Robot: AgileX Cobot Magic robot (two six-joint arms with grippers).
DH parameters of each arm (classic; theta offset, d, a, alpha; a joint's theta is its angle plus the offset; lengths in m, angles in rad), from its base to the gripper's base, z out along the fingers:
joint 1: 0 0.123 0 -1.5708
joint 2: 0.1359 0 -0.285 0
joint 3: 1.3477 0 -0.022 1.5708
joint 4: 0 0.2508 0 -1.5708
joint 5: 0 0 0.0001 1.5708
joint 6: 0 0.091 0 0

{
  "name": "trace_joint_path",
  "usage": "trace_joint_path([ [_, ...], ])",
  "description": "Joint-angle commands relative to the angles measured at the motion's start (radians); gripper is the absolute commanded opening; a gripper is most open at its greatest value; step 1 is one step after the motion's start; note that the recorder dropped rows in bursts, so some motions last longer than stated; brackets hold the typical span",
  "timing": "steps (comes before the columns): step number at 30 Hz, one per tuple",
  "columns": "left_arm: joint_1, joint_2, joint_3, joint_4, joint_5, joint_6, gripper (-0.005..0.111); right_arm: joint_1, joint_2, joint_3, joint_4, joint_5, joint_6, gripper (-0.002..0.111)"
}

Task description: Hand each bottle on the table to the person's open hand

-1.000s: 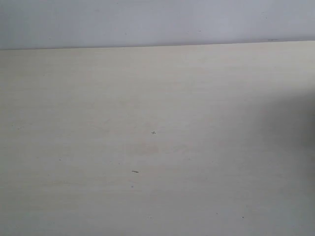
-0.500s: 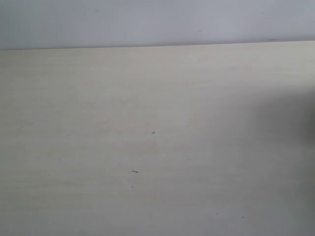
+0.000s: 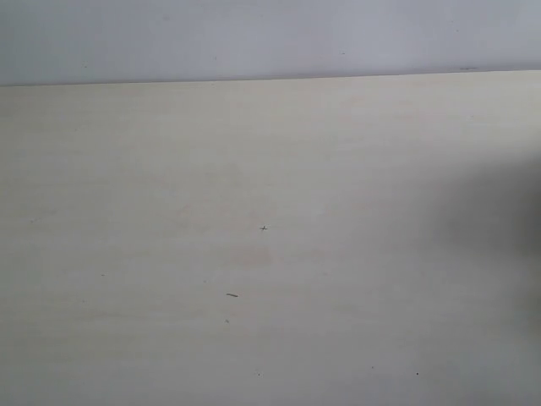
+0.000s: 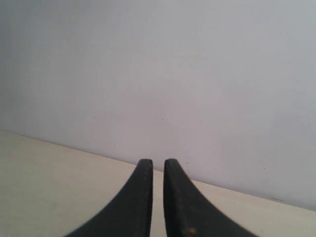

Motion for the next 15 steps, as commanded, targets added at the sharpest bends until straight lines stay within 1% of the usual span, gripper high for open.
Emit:
trace_joint_path([
  [1, 0.002, -0.006, 0.003, 0.005, -0.002, 0.004, 0.000, -0.004, -0.004, 0.002, -0.002, 0.000, -0.009, 0.010],
  [5, 0.002, -0.006, 0.003, 0.005, -0.002, 0.004, 0.000, -0.004, -0.004, 0.002, -0.002, 0.000, -0.009, 0.010],
  [8, 0.002, -0.006, 0.003, 0.005, -0.002, 0.004, 0.000, -0.022, -0.004, 0.002, -0.011, -0.050, -0.009, 0.010],
  [10, 0.002, -0.006, 0.003, 0.005, -0.002, 0.004, 0.000, -0.080, -0.004, 0.002, -0.011, -0.061, -0.009, 0.010],
  [11, 0.002, -0.006, 0.003, 0.005, -0.002, 0.004, 0.000, -0.134, -0.004, 0.002, -0.011, -0.056, -0.009, 0.010],
  [14, 0.002, -0.006, 0.003, 0.005, -0.002, 0.004, 0.000, -0.244, -0.004, 0.002, -0.011, -0.061, 0.003, 0.010],
  [15, 0.002, -0.006, 0.003, 0.005, -0.002, 0.004, 0.000, -0.279, -0.004, 0.007, -0.008, -0.099, 0.040, 0.010],
])
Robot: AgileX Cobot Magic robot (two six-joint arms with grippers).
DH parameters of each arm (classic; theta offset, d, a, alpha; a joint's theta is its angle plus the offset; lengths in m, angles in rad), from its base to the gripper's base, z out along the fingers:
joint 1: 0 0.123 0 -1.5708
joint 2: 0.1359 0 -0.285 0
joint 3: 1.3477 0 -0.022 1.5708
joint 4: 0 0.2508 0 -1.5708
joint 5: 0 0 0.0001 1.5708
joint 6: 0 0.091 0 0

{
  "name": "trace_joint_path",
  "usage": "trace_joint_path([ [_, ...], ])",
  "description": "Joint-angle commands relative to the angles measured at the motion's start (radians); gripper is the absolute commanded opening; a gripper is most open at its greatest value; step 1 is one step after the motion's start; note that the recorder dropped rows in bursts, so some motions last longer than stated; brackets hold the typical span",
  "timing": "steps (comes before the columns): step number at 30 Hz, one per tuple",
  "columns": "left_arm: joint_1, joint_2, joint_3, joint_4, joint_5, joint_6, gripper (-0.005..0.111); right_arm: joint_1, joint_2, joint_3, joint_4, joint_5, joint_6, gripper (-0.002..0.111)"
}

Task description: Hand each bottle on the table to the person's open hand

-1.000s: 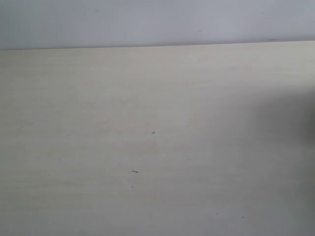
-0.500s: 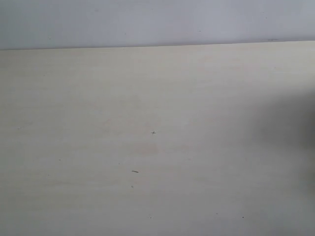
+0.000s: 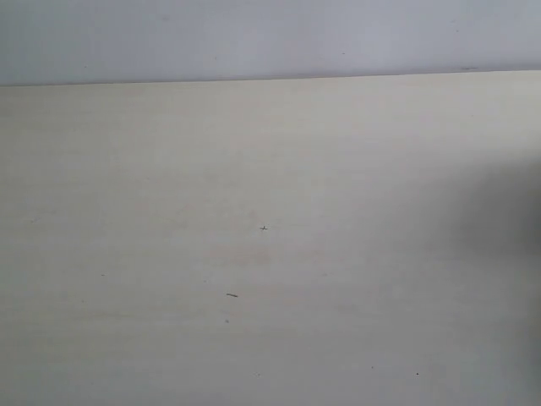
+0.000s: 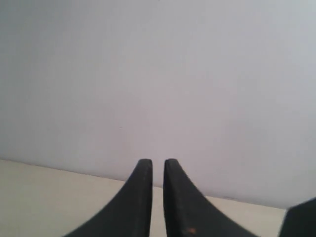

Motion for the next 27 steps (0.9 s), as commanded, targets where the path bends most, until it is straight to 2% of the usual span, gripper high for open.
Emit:
trace_joint_path([
  [1, 0.002, -0.006, 0.003, 0.005, -0.002, 0.003, 0.000, -0.129, -0.004, 0.019, 0.000, -0.107, 0.079, 0.010],
  [2, 0.002, -0.006, 0.003, 0.005, -0.002, 0.003, 0.000, -0.131, -0.004, 0.061, 0.000, -0.193, 0.142, 0.010],
  [6, 0.002, -0.006, 0.003, 0.005, -0.002, 0.003, 0.000, -0.134, -0.004, 0.200, 0.000, -0.323, 0.172, 0.010],
  [9, 0.002, -0.006, 0.003, 0.005, -0.002, 0.003, 0.000, -0.134, -0.004, 0.200, 0.000, -0.180, 0.175, 0.010],
  [14, 0.002, -0.006, 0.003, 0.005, -0.002, 0.003, 0.000, -0.134, -0.004, 0.200, -0.015, -0.141, 0.169, 0.010],
  [18, 0.002, -0.006, 0.003, 0.005, -0.002, 0.003, 0.000, -0.134, -0.004, 0.200, 0.051, -0.124, 0.255, 0.010],
  [27, 0.002, -0.006, 0.003, 0.005, -0.002, 0.003, 0.000, -0.134, -0.004, 0.200, 0.051, -0.124, 0.255, 0.010],
])
